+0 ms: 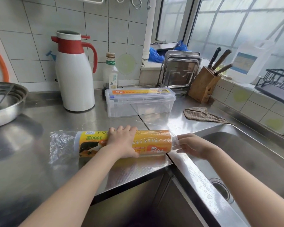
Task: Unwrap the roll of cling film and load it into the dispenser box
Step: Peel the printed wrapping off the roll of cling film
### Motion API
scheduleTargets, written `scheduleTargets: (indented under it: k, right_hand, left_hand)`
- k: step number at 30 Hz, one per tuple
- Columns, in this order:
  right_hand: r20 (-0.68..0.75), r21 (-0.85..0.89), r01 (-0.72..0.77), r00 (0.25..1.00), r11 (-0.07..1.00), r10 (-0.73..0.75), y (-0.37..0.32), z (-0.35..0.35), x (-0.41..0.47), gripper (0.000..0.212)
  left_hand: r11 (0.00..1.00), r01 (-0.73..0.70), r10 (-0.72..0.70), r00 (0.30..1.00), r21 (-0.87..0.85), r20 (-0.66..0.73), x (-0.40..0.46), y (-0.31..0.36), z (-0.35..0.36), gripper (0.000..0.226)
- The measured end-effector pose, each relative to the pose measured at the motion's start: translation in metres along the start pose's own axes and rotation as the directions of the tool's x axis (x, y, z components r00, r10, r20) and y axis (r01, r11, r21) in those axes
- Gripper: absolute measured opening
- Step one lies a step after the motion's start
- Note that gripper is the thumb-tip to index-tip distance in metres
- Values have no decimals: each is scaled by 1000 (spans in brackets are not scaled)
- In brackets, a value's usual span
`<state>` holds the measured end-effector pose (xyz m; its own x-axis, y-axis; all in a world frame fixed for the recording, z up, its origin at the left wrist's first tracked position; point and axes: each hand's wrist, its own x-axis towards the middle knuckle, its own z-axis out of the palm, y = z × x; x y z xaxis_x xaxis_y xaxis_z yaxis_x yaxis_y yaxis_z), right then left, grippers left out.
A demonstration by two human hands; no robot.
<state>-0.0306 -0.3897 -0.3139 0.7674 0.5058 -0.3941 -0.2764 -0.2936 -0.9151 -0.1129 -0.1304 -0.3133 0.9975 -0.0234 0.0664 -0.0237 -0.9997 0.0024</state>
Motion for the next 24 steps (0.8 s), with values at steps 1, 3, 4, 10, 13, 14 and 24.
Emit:
scheduleTargets:
  k: [1,3,4,10,13,14,24]
  right_hand:
    - [-9,58,-4,1000,998,4,0,3,0,22]
    - [-50,196,-2,999,981,12,-2,8,1,23]
    - [-81,294,-3,996,956,28,-3,10,1,24]
    - [-209,541,-81,951,837,226,-17,17,1,17]
    - [-193,438,-125,954,890,229,-24,11,1,10]
    - [-199,401,-122,956,908,216,-26,8,1,8]
    - [-494,-349,119,820,929,-291,-31,-1,10,47]
  left_hand:
    - [1000,0,0,1000,-1,-1,0,0,0,92]
    - [1000,-1,1,1000,-1,-2,-1,0,0,92]
    - [1000,-2,2,1000,-1,-3,-1,0,-1,92]
    - [1000,-1,1,1000,-12,4,0,-1,-2,94]
    - [1000,-4,4,1000,-9,-6,-1,0,-1,95]
    - [1000,-6,6,1000,-6,-12,-2,0,-1,95]
    - [998,-36,40,996,59,-79,-15,2,5,93]
